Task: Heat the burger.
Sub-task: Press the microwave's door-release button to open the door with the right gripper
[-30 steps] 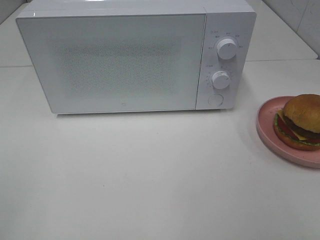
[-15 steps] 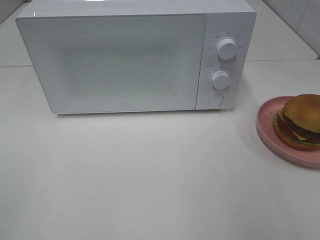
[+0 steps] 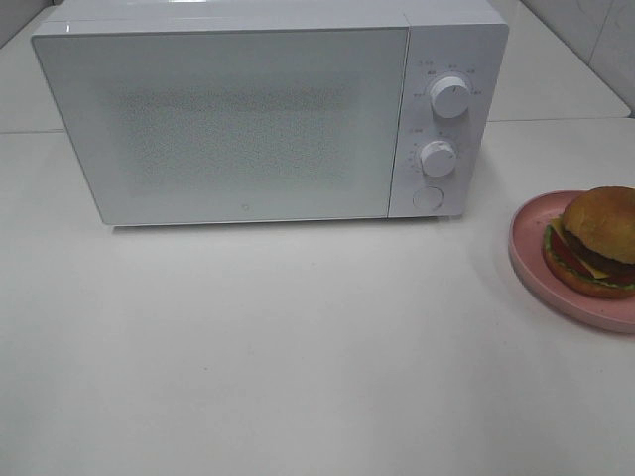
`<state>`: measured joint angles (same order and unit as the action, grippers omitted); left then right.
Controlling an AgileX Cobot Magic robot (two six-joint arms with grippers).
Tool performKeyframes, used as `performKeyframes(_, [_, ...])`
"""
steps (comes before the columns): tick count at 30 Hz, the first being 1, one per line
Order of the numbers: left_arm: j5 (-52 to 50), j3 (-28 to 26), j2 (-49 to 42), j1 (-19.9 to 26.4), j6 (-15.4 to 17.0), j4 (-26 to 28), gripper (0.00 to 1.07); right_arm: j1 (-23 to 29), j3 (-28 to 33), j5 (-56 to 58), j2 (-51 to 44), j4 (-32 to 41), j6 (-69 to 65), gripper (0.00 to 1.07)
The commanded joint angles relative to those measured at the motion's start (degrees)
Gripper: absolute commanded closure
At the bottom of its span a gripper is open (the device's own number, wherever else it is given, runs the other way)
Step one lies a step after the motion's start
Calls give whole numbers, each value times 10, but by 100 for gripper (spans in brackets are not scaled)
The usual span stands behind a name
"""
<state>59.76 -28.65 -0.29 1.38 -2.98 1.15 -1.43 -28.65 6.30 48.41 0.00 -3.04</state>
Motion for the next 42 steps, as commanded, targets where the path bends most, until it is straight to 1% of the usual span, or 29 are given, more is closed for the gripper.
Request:
performKeyframes(1, [-5,2,-14,2,3,1,107,-2,3,-69,57,0,2,67])
performKeyframes(2, [-5,2,-14,2,3,1,107,-2,3,-69,57,0,2,67])
performKeyframes(3, [-5,2,-14,2,3,1,107,-2,3,-103,88,0,0,74])
performKeyframes(4, [-5,2,-14,2,3,1,107,-2,3,-119,105,0,0,77])
performKeyframes(5, [-5,2,-14,2,3,1,107,-2,3,-119,105,0,0,77])
performKeyframes(6, [-5,2,-14,2,3,1,107,-2,3,-157,135,0,0,84])
performKeyframes(7, [-5,2,-14,2,3,1,107,-2,3,-157,135,0,0,84])
performKeyframes(8, [-5,2,-14,2,3,1,107,-1,3,-195,166,0,-6,90])
performKeyframes(9, [-5,2,-14,2,3,1,107,3,3,-210,178,0,-12,93])
performKeyframes(10, [-5,2,-14,2,3,1,107,3,3,-210,178,0,-12,93])
performKeyframes(12, [-5,2,-14,2,3,1,107,42,3,-269,234,-6,-44,104])
performKeyframes(14, [-5,2,-14,2,3,1,107,54,3,-280,246,-8,-45,106])
performKeyframes(15, [-5,2,-14,2,3,1,107,54,3,-280,246,-8,-45,106])
performKeyframes(17, [-5,2,-14,2,3,1,107,116,3,-320,300,-33,-45,107])
performKeyframes(18, [-5,2,-14,2,3,1,107,116,3,-320,300,-33,-45,107])
performKeyframes(19, [-5,2,-14,2,3,1,107,133,3,-329,311,-38,-45,107])
performKeyframes(20, [-5,2,-14,2,3,1,107,163,0,-343,338,-51,-46,107])
performKeyframes(21, [-5,2,-14,2,3,1,107,163,0,-343,338,-51,-46,107])
performKeyframes(23, [-5,2,-14,2,3,1,107,204,0,-383,374,-52,-50,107])
performKeyframes(24, [-5,2,-14,2,3,1,107,204,0,-383,374,-52,-50,107])
performKeyframes(25, [-5,2,-14,2,3,1,107,223,0,-406,394,-52,-50,107])
performKeyframes(26, [-5,2,-14,2,3,1,107,223,0,-406,394,-52,-50,107])
performKeyframes(28, [-5,2,-14,2,3,1,107,246,0,-437,427,-52,-57,107])
performKeyframes(32, [-5,2,-14,2,3,1,107,253,0,-460,454,-52,-83,107])
performKeyframes(37, [-5,2,-14,2,3,1,107,254,0,-483,492,-50,-176,107])
performKeyframes(39, [-5,2,-14,2,3,1,107,254,0,-489,510,-50,-234,107])
performKeyframes(40, [-5,2,-14,2,3,1,107,254,0,-489,510,-50,-234,107])
performKeyframes(41, [-5,2,-14,2,3,1,107,254,0,-500,518,-50,-272,107])
performKeyframes(42, [-5,2,-14,2,3,1,107,254,0,-500,518,-50,-272,107])
